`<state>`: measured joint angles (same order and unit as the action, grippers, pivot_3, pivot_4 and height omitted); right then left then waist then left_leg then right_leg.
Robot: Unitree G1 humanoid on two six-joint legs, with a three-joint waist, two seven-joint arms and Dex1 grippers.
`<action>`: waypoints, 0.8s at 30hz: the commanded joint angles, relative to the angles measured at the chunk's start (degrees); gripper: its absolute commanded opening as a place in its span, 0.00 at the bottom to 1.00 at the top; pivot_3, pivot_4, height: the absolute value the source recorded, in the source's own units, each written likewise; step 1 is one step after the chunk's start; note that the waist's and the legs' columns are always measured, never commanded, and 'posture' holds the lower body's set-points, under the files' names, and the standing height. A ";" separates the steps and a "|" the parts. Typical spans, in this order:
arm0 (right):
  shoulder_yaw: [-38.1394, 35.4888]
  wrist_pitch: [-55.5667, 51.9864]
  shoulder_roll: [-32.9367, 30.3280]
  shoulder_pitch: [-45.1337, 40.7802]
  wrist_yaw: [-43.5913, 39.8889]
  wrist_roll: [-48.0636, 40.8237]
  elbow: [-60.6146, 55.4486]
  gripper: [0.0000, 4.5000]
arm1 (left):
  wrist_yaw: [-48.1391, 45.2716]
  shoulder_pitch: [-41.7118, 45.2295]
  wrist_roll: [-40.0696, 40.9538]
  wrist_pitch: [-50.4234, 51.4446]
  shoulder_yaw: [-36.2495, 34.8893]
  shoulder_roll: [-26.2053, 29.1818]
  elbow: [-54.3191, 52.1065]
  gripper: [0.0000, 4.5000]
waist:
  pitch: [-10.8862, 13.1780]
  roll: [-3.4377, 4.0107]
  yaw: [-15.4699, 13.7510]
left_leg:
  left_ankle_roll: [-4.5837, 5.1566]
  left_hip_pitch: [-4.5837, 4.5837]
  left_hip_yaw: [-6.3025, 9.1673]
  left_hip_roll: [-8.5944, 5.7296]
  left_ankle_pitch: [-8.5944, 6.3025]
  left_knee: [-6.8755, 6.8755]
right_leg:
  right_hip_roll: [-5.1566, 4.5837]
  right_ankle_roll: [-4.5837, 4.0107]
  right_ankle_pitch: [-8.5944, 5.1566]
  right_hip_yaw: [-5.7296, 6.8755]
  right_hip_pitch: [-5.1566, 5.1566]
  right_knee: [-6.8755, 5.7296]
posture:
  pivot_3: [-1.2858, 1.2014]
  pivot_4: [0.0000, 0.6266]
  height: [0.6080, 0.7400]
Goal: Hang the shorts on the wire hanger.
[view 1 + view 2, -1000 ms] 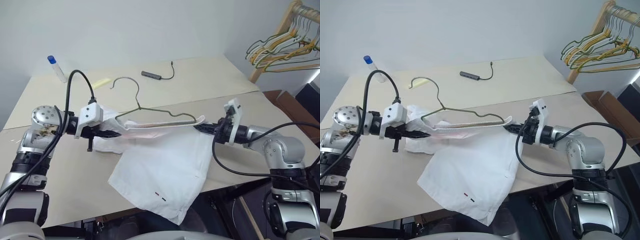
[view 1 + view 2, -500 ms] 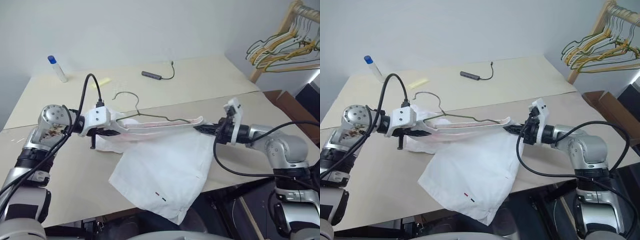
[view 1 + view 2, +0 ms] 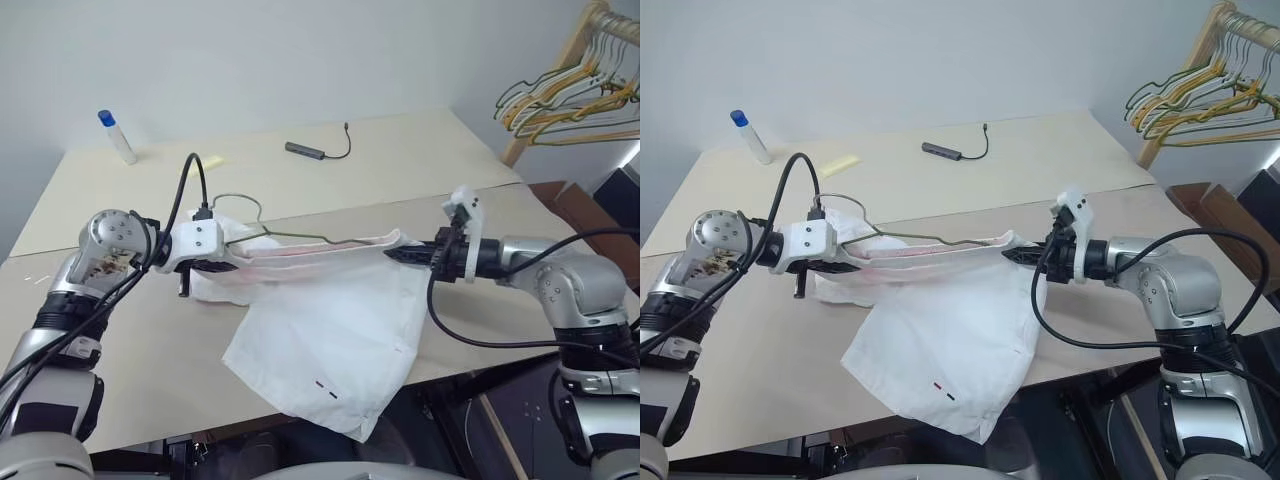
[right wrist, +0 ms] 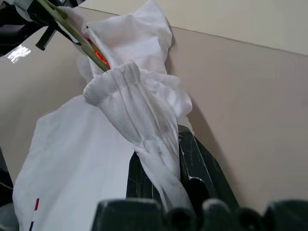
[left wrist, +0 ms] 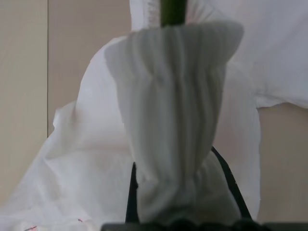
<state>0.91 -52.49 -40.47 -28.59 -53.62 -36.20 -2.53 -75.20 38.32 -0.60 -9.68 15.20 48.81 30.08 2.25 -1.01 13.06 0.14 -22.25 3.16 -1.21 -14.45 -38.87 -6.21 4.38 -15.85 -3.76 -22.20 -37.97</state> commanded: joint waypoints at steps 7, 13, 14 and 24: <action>-1.59 3.91 -5.22 -2.09 -4.35 1.57 1.09 0.01 | 0.04 -0.27 -3.21 0.87 -0.79 3.69 3.68 0.00 | 0.00 0.00 0.31 | 0.00 0.02 -0.01 0.03 0.00 0.00 | 0.02 0.00 0.00 0.00 0.00 0.00 | 0.44 0.00 1.00; -1.67 0.95 -1.80 -6.82 -3.97 -2.43 -0.75 0.01 | -0.66 1.77 -5.09 -1.03 1.90 1.63 4.05 0.00 | 0.00 0.00 0.26 | 0.00 0.01 0.00 0.02 0.00 0.00 | 0.02 0.00 0.00 0.00 -0.01 0.00 | 0.44 0.00 1.00; -0.93 1.23 -1.58 -7.10 -4.02 -2.00 -1.18 0.01 | -0.64 2.43 -5.28 -1.36 2.20 1.17 4.46 0.00 | 0.00 0.00 0.24 | 0.00 0.01 0.01 0.02 0.00 0.00 | 0.02 0.00 0.00 0.01 -0.01 -0.01 | 0.44 0.00 1.00; 4.02 0.98 0.71 -7.43 -0.42 1.47 -4.81 0.22 | -1.05 7.42 -3.87 0.05 1.27 -3.96 5.55 0.00 | 0.00 0.00 0.22 | 0.00 -0.04 0.01 -0.04 0.00 -0.02 | -0.03 0.00 0.00 0.03 -0.03 -0.01 | 0.43 0.00 1.00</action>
<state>5.96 -51.75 -39.63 -35.26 -54.58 -34.98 -5.22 -75.94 44.42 -4.69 -10.02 17.94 44.58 35.83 2.26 -1.01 13.28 0.14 -22.29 3.17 -1.25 -14.45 -38.89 -6.24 4.39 -15.86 -3.73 -22.23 -37.98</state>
